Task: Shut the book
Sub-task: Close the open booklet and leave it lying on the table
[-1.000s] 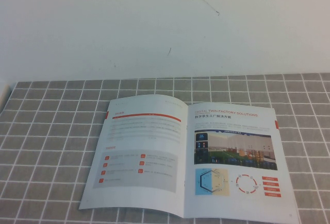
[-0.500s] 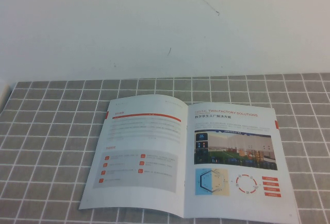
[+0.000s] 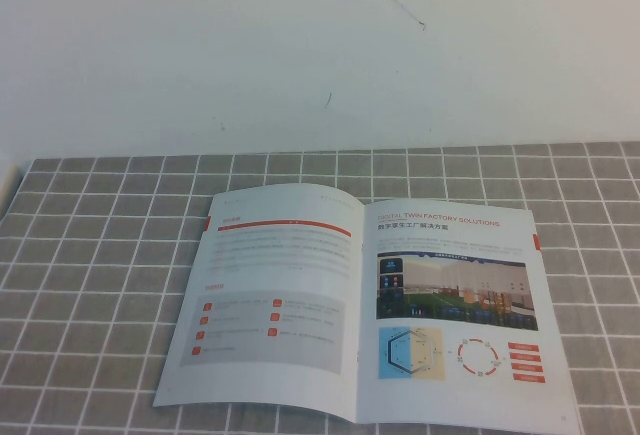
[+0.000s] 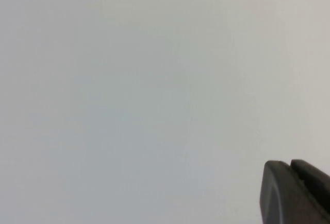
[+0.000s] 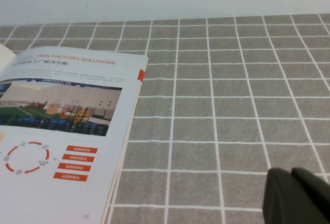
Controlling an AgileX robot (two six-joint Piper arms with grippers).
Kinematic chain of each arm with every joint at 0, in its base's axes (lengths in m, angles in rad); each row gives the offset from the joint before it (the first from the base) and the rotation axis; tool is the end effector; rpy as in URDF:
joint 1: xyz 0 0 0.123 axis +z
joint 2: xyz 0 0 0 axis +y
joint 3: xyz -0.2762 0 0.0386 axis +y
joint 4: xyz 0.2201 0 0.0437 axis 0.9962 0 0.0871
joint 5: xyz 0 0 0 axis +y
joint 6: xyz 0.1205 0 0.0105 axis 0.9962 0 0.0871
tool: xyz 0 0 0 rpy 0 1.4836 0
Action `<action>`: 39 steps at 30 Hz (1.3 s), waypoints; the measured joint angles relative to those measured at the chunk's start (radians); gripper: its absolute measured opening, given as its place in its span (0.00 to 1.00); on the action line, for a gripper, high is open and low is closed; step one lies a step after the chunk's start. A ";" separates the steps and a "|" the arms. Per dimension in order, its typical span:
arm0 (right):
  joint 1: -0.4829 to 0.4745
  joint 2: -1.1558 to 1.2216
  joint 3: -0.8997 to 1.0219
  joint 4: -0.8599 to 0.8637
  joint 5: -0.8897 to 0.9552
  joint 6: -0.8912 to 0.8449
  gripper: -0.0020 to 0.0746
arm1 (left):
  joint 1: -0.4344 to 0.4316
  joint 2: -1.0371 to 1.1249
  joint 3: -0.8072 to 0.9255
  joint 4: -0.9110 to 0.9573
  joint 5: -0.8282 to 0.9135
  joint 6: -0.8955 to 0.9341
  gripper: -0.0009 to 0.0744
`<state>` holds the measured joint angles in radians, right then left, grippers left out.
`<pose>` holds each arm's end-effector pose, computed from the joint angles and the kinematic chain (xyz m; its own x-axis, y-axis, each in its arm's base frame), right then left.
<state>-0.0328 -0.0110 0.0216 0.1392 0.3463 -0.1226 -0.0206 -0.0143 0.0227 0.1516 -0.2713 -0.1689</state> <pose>0.0606 0.0037 0.1681 -0.2634 0.0171 -0.9645 -0.0104 0.9997 0.0205 0.0573 -0.0061 0.2406 0.3387 -0.0297 -0.9404 0.0664 0.9978 -0.0076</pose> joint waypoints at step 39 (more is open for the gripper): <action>0.000 0.000 0.000 0.000 0.000 0.000 0.02 | -0.002 0.375 -0.659 -0.423 0.981 0.306 0.01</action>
<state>-0.0328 -0.0110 0.0216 0.1392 0.3463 -0.1226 -0.0222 0.3607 -0.6360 -0.2712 0.7095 0.1368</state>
